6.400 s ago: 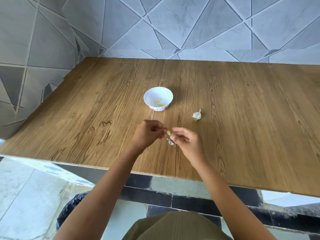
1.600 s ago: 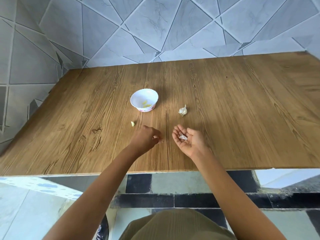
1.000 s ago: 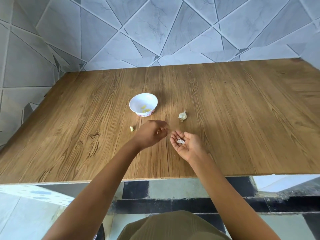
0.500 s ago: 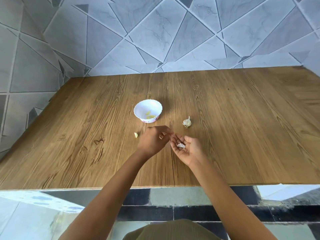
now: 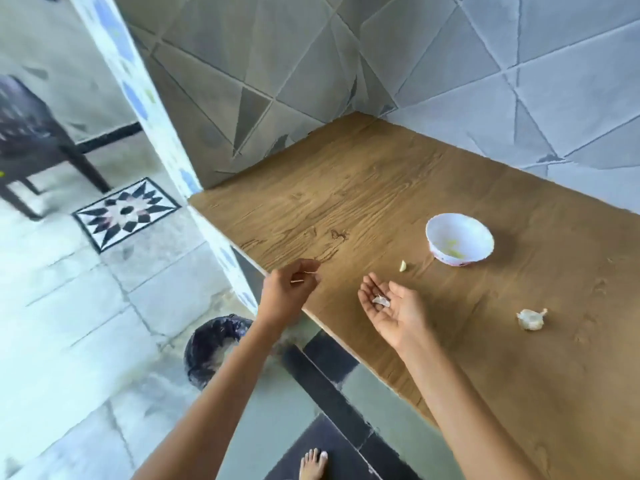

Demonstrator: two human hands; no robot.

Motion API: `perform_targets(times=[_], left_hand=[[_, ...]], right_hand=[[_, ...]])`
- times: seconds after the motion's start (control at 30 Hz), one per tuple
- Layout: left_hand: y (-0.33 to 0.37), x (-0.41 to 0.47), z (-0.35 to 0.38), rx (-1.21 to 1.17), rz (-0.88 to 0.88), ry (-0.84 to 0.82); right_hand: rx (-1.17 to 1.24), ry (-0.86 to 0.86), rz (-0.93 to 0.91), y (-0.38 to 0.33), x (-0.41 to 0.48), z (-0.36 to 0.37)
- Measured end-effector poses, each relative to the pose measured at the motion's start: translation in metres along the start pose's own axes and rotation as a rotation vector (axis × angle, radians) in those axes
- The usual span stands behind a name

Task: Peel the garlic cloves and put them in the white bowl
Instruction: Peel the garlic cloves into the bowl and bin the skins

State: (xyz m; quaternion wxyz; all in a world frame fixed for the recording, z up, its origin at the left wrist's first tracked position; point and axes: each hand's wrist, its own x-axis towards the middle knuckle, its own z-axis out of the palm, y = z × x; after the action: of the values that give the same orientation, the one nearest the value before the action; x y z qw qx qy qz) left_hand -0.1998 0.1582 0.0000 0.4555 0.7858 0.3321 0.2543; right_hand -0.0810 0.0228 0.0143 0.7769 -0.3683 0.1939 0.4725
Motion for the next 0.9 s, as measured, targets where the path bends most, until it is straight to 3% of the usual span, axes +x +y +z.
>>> perform_targets(times=[0.23, 0.47, 0.7, 0.9], left_hand=[[-0.044, -0.041, -0.078, -0.015, -0.235, 0.237], [-0.123, -0.043, -0.149, -0.036, -0.399, 0.388], [-0.272, 0.001, -0.211, -0.070, -0.585, 0.336], [-0.434, 0.049, -0.195, -0.120, -0.752, 0.257]], right_hand=[[-0.202, -0.164, 0.238, 0.081, 0.023, 0.062], [-0.341, -0.189, 0.420, 0.191, 0.076, 0.119], [-0.432, -0.035, 0.432, 0.319, 0.207, 0.143], [-0.508, 0.109, 0.429, 0.416, 0.356, 0.118]])
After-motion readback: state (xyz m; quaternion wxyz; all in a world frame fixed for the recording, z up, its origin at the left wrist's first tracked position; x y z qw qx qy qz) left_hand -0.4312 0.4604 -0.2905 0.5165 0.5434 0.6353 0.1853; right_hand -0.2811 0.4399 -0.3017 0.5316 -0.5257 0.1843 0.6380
